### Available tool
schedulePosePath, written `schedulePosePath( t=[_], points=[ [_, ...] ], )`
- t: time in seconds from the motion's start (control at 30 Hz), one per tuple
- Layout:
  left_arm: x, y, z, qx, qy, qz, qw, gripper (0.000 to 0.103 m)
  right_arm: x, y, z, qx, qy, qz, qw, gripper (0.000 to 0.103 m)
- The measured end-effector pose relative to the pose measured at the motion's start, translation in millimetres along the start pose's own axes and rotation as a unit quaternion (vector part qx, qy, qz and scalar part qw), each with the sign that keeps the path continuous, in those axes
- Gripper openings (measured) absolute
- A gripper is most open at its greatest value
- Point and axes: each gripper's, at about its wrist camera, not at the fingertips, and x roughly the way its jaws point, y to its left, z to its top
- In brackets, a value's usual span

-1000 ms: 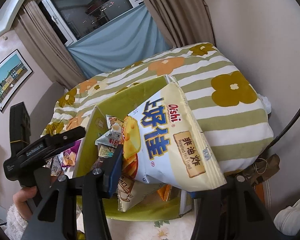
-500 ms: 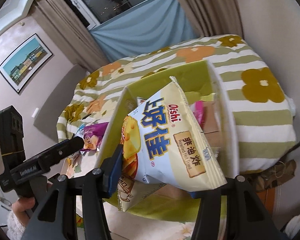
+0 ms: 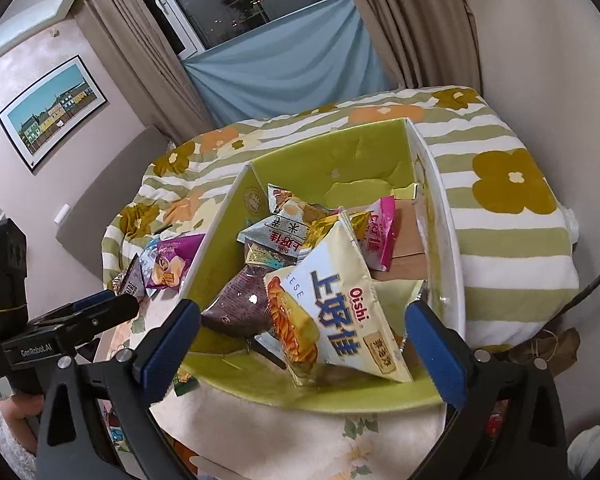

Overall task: Organize snacks
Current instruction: 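Withdraw both tools from the box toward the remaining bags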

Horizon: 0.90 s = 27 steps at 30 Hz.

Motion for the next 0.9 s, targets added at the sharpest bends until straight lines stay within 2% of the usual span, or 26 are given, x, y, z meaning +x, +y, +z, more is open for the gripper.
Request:
schedulePosePath(
  t=[0.13,0.27,0.5,0.67,0.9],
  points=[
    [-19,10,-3,-0.008,-0.014,0.006,0.9998,0.102,-10,12,2,-0.019,0.004,-0.006,1.0,0.102],
    [-46,34,-6,-0.029,-0.028,0.024,0.9989,0.102,-18,28,3,-0.027,-0.002,0.008,1.0,0.102],
    [-86,103,-9,-0.073,-0.051,0.064,0.994,0.102,-19,72,4,-0.053,-0.017,0.01,0.998,0.102],
    [-94,156,-7,-0.085,-0.046,0.069,0.993,0.102,-5,117,4,-0.063,-0.022,0.02,0.998,0.102],
    [-91,224,2,-0.068,-0.021,0.061,0.9956,0.102,31,178,-2,-0.056,-0.016,0.016,0.998,0.102]
  ],
)
